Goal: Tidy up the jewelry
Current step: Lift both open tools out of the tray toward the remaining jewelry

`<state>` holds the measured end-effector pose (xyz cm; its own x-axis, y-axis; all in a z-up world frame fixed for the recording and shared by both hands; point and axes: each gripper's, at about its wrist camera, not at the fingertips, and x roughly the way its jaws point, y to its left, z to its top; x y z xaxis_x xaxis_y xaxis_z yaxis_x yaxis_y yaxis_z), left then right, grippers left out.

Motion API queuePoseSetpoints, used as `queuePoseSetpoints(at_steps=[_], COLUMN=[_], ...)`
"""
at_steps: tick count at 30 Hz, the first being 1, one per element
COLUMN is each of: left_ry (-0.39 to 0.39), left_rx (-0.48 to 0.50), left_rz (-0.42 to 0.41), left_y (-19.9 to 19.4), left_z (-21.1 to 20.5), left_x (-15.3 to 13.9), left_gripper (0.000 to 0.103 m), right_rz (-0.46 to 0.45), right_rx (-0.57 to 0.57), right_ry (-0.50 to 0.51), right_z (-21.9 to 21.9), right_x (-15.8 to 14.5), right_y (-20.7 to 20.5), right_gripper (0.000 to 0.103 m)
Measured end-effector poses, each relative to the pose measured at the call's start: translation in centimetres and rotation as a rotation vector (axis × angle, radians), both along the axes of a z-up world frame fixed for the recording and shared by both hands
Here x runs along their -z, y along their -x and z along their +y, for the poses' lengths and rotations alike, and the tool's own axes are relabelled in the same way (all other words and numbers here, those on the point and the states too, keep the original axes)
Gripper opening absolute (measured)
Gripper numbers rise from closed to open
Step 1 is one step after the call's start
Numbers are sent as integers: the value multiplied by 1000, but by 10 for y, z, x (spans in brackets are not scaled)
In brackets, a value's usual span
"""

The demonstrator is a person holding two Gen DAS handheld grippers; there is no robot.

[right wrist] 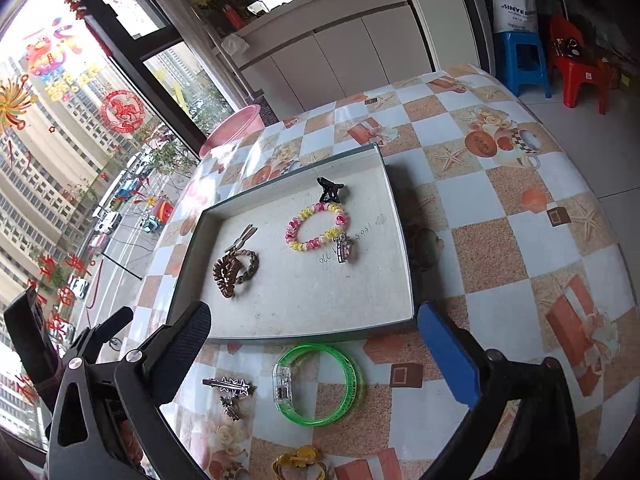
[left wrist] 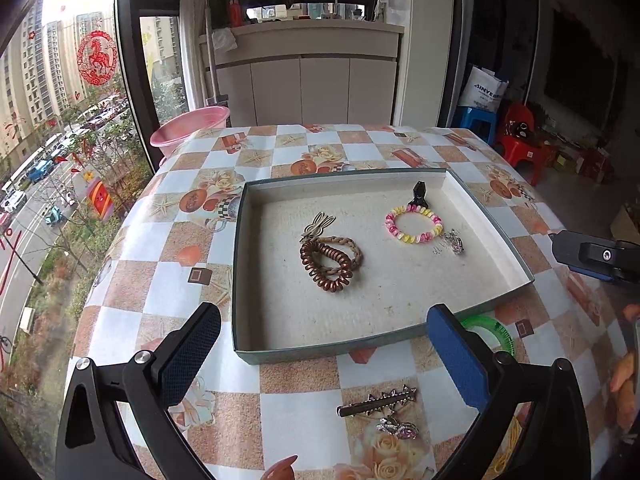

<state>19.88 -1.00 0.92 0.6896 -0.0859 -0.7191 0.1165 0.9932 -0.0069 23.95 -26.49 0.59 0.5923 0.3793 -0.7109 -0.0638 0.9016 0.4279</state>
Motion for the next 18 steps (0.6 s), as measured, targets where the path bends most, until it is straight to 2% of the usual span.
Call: queuePoseSetpoints(at_steps=[5,12,18], left_ry=[0,24,-23], left_rx=[-7,-13,-16], left_rz=[-10,-14,-17], left_y=[28,59,76], left_z=[2,14,17], left_x=[0,2,10], left_gripper=[103,103,103], right_rz=[-22,-22,-16], right_rx=[7,21,-5], right_ry=[-4,53,91], right_z=[1,2,13], right_x=[-6,-12,-11], right_y=[27,59,80], right_gripper=[103,103,103])
